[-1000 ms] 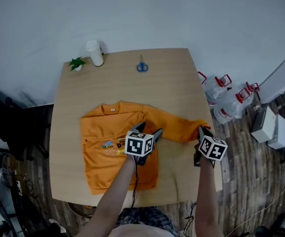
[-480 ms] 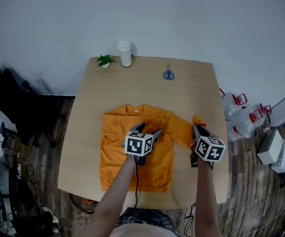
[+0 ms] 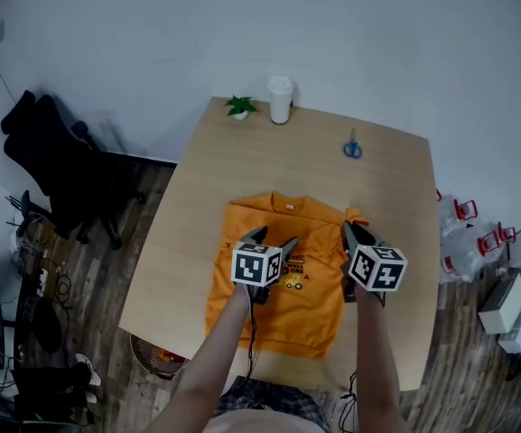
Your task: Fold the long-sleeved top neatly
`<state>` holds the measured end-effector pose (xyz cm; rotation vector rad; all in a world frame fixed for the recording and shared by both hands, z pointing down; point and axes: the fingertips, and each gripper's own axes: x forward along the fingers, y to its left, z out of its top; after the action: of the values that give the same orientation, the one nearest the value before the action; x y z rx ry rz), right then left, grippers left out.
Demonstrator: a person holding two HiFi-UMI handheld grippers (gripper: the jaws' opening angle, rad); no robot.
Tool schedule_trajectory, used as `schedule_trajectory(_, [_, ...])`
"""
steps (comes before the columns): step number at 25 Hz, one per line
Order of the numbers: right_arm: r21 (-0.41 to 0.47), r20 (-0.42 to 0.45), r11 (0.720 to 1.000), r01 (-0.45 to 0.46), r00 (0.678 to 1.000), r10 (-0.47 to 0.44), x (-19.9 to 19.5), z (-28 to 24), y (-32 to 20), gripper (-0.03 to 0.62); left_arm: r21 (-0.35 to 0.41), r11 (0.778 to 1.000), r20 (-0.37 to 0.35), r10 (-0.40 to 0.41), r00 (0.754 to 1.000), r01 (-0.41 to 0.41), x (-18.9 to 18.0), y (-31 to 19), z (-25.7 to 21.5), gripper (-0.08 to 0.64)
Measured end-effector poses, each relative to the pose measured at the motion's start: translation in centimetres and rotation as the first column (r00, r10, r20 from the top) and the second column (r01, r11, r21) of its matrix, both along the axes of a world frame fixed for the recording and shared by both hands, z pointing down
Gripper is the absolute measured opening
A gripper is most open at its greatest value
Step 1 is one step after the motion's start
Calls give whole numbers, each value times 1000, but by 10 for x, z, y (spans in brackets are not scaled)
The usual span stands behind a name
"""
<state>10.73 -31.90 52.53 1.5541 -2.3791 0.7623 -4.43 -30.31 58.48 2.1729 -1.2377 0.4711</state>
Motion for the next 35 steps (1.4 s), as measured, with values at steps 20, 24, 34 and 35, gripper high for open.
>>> schedule_trajectory(20, [10,17,942,336,942,-336,-210,1,-36,44,-43,984,5,-173,985,173,-117,6,20,351])
schedule_trajectory(24, [-20,8,918,396,918,-396,-242,20,-27,46,-54,978,13,-202,979,202,-139,14,27,351])
schedule_trajectory(34, [-137,-21,879,456,886,-463,-281,87,-22,49,-78,966,31,-245,969,247,-171,25,41,351])
schedule_trajectory(35, [-146,-25,877,457,885,-465,-282,91,-22,51,-79,965,33,-247,968,249,-173,26,42,350])
